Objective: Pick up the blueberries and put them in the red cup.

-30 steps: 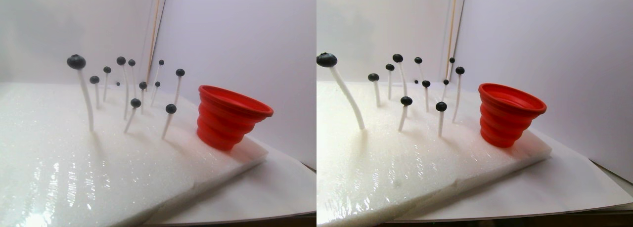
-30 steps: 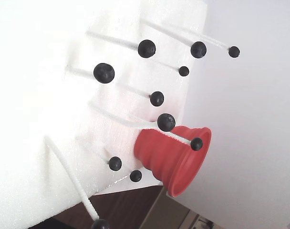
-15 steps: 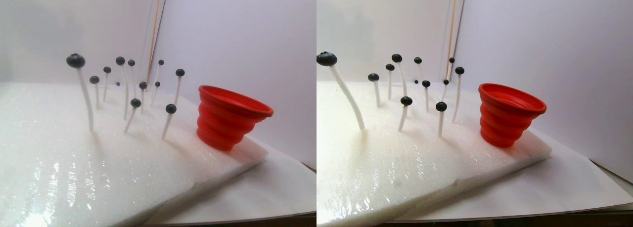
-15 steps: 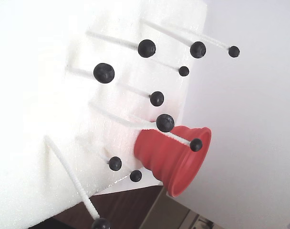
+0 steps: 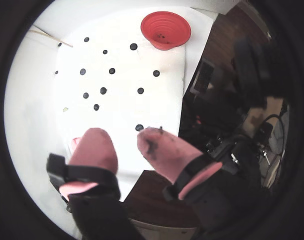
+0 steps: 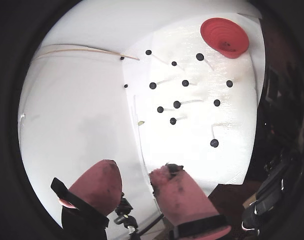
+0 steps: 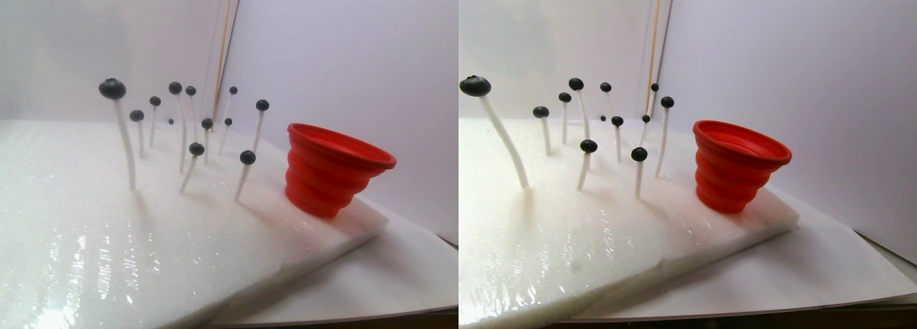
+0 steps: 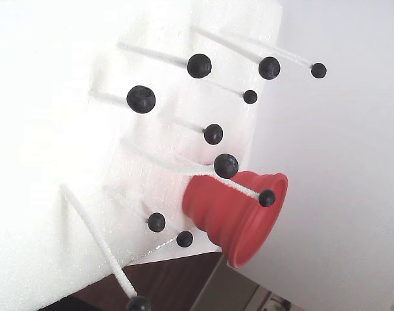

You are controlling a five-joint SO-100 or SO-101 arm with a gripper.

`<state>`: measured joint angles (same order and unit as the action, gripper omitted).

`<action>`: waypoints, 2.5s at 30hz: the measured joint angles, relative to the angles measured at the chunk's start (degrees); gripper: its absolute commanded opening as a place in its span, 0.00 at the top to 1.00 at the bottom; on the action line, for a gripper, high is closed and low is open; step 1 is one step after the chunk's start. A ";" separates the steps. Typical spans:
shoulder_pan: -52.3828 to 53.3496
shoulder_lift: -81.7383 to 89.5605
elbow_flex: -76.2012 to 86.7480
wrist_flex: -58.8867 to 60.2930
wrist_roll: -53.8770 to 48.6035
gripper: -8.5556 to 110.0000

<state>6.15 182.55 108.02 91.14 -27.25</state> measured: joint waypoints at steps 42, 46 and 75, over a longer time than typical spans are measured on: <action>-16.00 -11.78 24.26 -13.27 -31.64 0.80; -16.00 -13.10 26.02 -15.38 -33.05 0.80; -19.78 -26.54 32.52 -30.50 -36.30 0.78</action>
<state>-13.62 156.01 140.54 60.64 -63.54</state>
